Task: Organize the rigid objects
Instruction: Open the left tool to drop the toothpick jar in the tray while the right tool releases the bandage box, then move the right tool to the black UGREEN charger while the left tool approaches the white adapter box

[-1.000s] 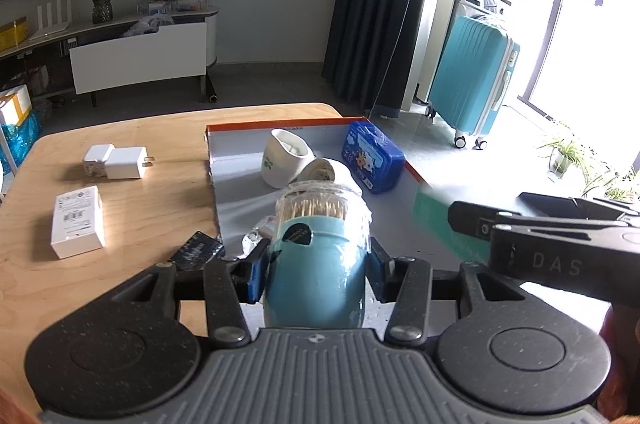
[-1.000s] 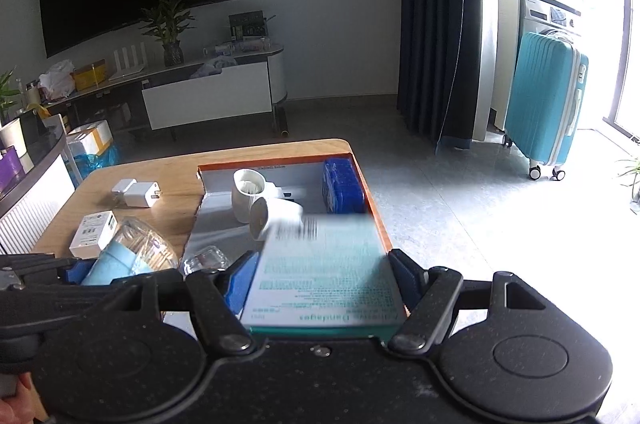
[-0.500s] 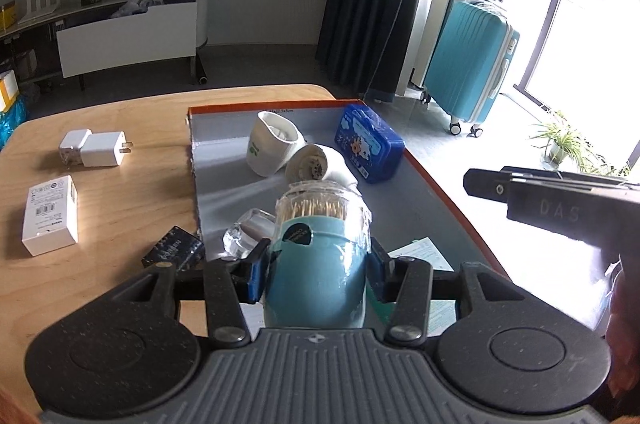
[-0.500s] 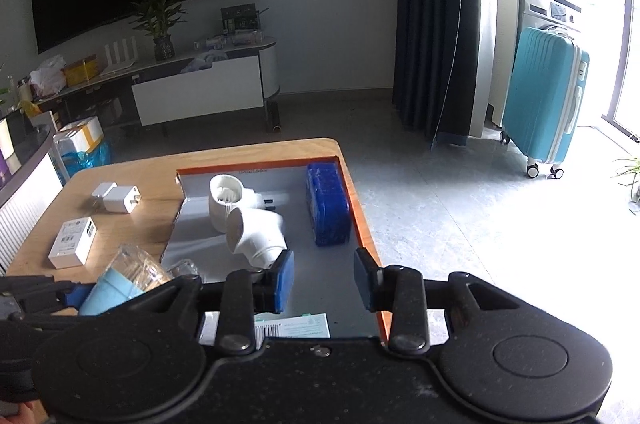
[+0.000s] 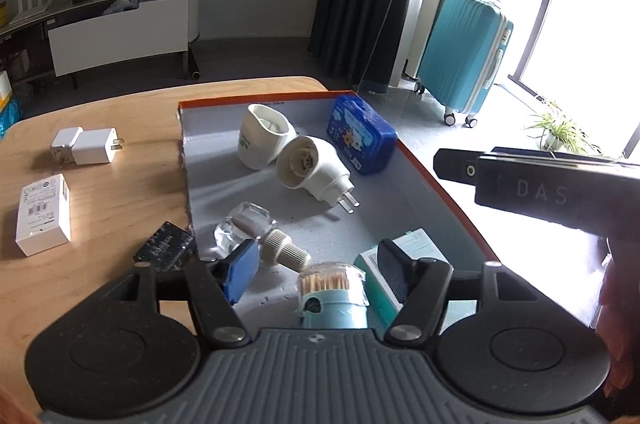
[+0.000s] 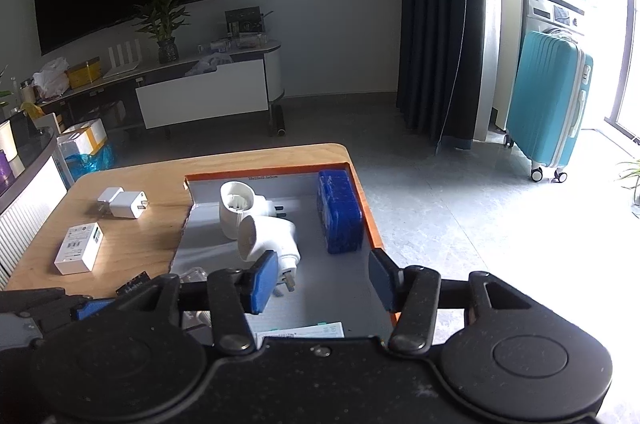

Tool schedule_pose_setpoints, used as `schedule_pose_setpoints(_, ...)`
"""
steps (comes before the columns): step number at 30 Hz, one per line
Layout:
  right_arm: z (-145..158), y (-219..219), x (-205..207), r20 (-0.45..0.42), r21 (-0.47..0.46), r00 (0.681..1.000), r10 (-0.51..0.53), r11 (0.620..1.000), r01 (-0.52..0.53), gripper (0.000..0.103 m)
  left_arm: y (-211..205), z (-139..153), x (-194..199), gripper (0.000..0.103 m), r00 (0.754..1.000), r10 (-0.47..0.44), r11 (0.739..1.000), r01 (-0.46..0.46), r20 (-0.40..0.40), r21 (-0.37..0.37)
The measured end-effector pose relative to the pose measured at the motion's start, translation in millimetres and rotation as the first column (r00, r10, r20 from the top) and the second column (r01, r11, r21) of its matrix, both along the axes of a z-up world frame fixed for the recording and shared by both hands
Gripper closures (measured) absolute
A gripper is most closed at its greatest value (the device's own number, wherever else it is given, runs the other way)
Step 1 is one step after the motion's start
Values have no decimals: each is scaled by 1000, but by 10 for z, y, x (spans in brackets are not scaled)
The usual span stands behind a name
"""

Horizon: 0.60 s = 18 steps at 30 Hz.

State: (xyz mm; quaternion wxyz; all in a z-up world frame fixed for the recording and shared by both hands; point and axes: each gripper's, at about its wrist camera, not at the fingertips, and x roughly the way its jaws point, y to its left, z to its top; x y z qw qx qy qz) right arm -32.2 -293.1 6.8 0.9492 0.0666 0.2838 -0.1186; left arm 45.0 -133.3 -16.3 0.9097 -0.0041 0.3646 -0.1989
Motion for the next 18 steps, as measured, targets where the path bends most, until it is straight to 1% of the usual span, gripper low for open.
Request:
schedule_pose_setpoints(4, 7, 104, 51, -2, 2, 1000, 21, 1000, -21, 38, 105, 19, 33, 35, 1000, 29, 1000, -29, 0, 3)
schedule_pose_setpoints(11, 9, 359, 191, -7, 5, 998, 70, 998, -69, 33, 411, 95, 99, 25, 995, 102, 994, -103, 14, 26)
schedule_pose_setpoints(14, 6, 468, 252, -10, 8, 996, 89, 996, -89, 29, 553, 109, 131, 22, 991, 136, 990, -136, 13, 32)
schedule_pose_setpoints(15, 7, 502, 268, -10, 7, 995, 95, 995, -95, 26, 604, 113, 141, 21, 989, 145, 989, -145, 13, 33)
schedule_pose_setpoints(18, 8, 595, 323, -14, 9, 994, 111, 994, -111, 25, 724, 119, 163, 19, 985, 172, 984, -172, 11, 38)
